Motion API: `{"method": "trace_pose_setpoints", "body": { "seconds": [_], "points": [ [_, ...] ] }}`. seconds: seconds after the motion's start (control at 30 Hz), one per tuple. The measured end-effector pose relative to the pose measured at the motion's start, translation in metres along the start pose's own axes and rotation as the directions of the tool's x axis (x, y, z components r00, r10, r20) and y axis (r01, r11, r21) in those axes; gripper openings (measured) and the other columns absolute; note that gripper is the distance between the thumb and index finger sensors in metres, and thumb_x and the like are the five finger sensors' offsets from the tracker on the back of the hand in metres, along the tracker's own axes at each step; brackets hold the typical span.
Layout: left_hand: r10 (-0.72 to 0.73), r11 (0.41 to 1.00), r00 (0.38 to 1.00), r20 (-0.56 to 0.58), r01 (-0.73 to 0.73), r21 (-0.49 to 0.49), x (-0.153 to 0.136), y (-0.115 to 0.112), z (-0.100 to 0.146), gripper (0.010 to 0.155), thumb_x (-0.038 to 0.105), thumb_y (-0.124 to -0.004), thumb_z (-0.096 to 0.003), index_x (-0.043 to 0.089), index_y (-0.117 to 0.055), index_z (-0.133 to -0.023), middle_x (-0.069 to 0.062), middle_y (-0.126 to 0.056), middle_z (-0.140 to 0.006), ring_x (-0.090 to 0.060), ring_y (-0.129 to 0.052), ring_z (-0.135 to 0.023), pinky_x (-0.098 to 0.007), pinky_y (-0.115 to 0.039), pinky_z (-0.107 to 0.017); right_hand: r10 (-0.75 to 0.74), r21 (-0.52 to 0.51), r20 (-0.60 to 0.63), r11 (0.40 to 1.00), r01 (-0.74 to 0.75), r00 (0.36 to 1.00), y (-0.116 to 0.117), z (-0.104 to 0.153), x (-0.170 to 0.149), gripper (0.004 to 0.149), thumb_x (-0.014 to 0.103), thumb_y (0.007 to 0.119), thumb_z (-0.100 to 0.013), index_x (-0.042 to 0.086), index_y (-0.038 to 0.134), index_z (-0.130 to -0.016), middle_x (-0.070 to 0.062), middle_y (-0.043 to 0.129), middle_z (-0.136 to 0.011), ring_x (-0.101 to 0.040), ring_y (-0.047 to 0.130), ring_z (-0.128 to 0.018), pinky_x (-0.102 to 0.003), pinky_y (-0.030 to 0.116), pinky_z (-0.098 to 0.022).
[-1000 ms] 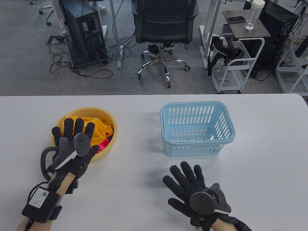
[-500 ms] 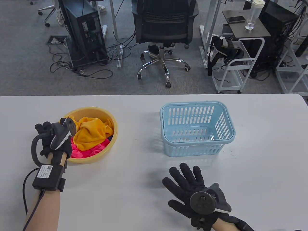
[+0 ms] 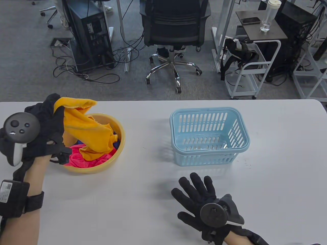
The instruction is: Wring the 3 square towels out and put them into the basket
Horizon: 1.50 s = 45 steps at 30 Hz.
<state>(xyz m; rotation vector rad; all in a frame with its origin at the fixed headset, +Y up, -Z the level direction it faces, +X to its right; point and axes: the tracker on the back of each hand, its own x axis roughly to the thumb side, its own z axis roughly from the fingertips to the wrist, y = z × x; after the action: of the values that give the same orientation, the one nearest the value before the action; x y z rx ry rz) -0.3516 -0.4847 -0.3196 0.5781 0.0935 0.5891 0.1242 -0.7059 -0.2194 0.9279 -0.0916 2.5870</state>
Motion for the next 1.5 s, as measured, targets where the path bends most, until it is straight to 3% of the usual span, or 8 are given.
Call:
{"method": "trace_pose_setpoints", "body": {
  "seconds": [0.23,0.43,0.6,0.73,0.87,1.03,1.23,1.5],
  "points": [
    [-0.054,0.995,0.967,0.25,0.033,0.09,0.082,0.027,0.057,0.047,0.059,-0.07,-0.0518,0.046,-0.068,-0.097,0.017,-0.089,-0.068,-0.017,-0.082,-0.087,-0.047,-0.061,-0.075,-0.297,-0.131,0.076,0.943,0.305,0.952,-0.044,-0.023,0.022,0.076,0.059,0.068,-0.054,0.032,0.03,-0.114,-0.003,0.016,-0.121,-0.045,0.007,-0.108,-0.068,0.002,-0.069],
    [-0.09,0.99,0.914,0.395,0.038,0.136,0.132,-0.012,0.122,0.047,0.06,-0.071,-0.0514,0.047,-0.07,-0.096,0.017,-0.091,-0.065,-0.017,-0.085,-0.085,-0.047,-0.063,-0.074,-0.294,-0.307,0.272,0.876,0.372,0.916,-0.109,-0.061,0.096,0.09,0.065,0.071,-0.051,0.02,0.025,-0.114,-0.006,0.022,-0.122,-0.046,0.015,-0.11,-0.07,0.006,-0.071],
    [-0.041,0.998,0.882,0.47,0.016,0.058,0.141,-0.054,0.165,0.048,0.064,-0.071,-0.0501,0.048,-0.072,-0.095,0.018,-0.091,-0.067,-0.018,-0.083,-0.088,-0.048,-0.062,-0.075,-0.129,-0.479,0.157,0.857,0.19,0.979,-0.123,-0.079,0.107,0.085,0.057,0.08,-0.05,0.021,0.037,-0.114,-0.006,0.034,-0.121,-0.046,0.03,-0.111,-0.07,0.009,-0.073],
    [-0.165,0.986,0.884,0.437,0.15,0.067,0.132,-0.066,0.158,0.045,0.065,-0.072,-0.0508,0.054,-0.072,-0.095,0.019,-0.077,-0.099,-0.026,-0.066,-0.108,-0.051,-0.051,-0.082,0.048,-0.566,0.058,0.824,-0.007,0.997,-0.126,-0.079,0.083,0.048,0.05,0.076,-0.055,0.02,0.086,-0.091,-0.005,0.082,-0.1,-0.043,0.068,-0.099,-0.07,0.027,-0.075],
    [-0.247,0.969,0.882,0.402,0.215,0.124,0.119,-0.073,0.145,0.044,0.062,-0.074,-0.0506,0.055,-0.07,-0.094,0.02,-0.065,-0.111,-0.028,-0.051,-0.116,-0.053,-0.042,-0.085,0.127,-0.564,-0.048,0.815,-0.132,0.991,-0.141,-0.068,0.08,0.045,0.047,0.079,-0.054,0.017,0.09,-0.086,-0.006,0.087,-0.096,-0.042,0.073,-0.096,-0.07,0.031,-0.076],
    [-0.13,0.99,0.921,0.367,0.102,0.094,0.1,-0.075,0.132,0.045,0.055,-0.069,-0.0528,0.058,-0.055,-0.096,0.022,-0.056,-0.115,-0.026,-0.042,-0.118,-0.052,-0.035,-0.087,0.376,-0.615,-0.227,0.66,-0.432,0.898,-0.162,-0.047,0.093,0.044,0.048,0.08,-0.053,0.023,0.087,-0.089,-0.001,0.084,-0.099,-0.04,0.073,-0.098,-0.07,0.031,-0.077],
    [-0.005,0.997,0.941,0.337,-0.023,0.079,0.08,-0.057,0.121,0.045,0.051,-0.071,-0.0537,0.054,-0.056,-0.096,0.025,-0.08,-0.092,-0.023,-0.064,-0.108,-0.051,-0.044,-0.084,0.344,-0.661,-0.28,0.607,-0.44,0.896,-0.184,-0.027,0.088,0.041,0.041,0.081,-0.055,0.026,0.081,-0.093,0.0,0.078,-0.104,-0.039,0.068,-0.101,-0.071,0.028,-0.078],
    [-0.332,0.894,0.887,0.322,0.186,0.409,0.092,-0.026,0.14,0.046,0.055,-0.07,-0.0523,0.056,-0.058,-0.096,0.023,-0.073,-0.093,-0.019,-0.062,-0.104,-0.048,-0.045,-0.084,0.106,-0.736,-0.124,0.657,-0.163,0.987,-0.205,-0.01,0.067,0.035,0.033,0.079,-0.056,0.03,0.081,-0.092,0.002,0.078,-0.103,-0.038,0.07,-0.1,-0.071,0.031,-0.077]
  ]
}}
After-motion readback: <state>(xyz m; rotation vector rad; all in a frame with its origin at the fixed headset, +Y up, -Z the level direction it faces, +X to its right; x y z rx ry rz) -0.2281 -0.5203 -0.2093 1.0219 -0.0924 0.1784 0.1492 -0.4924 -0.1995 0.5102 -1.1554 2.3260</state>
